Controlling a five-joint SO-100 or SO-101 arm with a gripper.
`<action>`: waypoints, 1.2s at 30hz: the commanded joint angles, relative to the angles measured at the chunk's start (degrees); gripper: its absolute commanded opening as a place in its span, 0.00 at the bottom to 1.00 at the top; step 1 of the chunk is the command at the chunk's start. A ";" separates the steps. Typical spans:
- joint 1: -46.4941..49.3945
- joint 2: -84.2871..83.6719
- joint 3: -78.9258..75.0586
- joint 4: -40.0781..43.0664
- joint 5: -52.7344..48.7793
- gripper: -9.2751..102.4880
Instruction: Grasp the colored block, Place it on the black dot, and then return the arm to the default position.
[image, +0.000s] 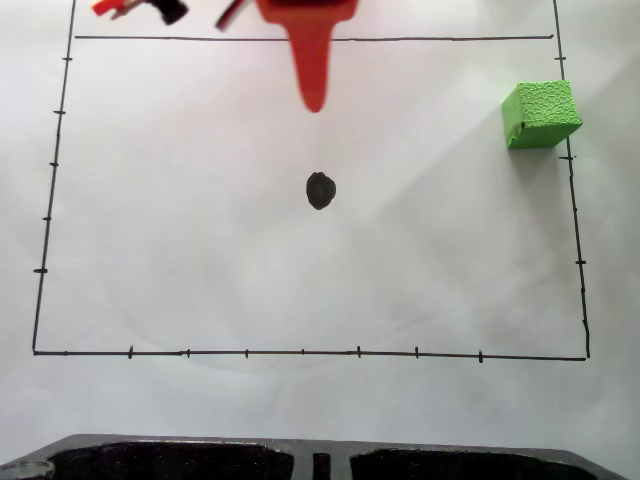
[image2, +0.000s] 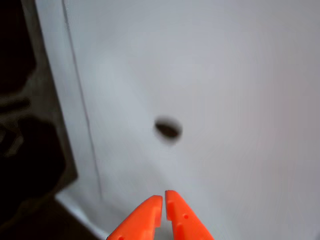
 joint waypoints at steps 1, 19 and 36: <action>-4.48 -6.86 -9.14 2.99 4.83 0.08; -34.37 -41.31 -43.86 20.74 31.90 0.08; -41.92 -58.36 -54.58 22.06 40.96 0.18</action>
